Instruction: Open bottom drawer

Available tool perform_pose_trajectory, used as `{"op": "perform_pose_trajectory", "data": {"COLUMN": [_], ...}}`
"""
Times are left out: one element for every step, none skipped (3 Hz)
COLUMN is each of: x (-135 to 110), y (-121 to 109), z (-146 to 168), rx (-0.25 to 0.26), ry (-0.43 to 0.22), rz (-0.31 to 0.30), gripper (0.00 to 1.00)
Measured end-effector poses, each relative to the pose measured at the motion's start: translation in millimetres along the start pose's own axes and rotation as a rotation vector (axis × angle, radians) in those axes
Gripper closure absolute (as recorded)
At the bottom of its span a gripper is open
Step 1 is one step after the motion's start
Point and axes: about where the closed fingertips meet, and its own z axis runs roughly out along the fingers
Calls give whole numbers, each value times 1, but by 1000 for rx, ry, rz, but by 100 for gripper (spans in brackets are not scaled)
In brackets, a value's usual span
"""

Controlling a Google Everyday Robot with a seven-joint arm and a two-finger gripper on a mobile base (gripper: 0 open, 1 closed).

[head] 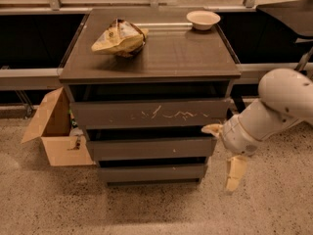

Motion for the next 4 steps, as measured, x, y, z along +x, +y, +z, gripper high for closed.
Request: {"op": "perform_pose_trajectory", "data": {"x": [23, 44, 65, 69], "y": [3, 7, 4, 2], "z": [61, 130, 197, 201], "rx": [-33, -64, -101, -100], "ry": [8, 30, 47, 52], "rz": [-30, -53, -47, -41], "gripper": [0, 0, 0, 0]}}
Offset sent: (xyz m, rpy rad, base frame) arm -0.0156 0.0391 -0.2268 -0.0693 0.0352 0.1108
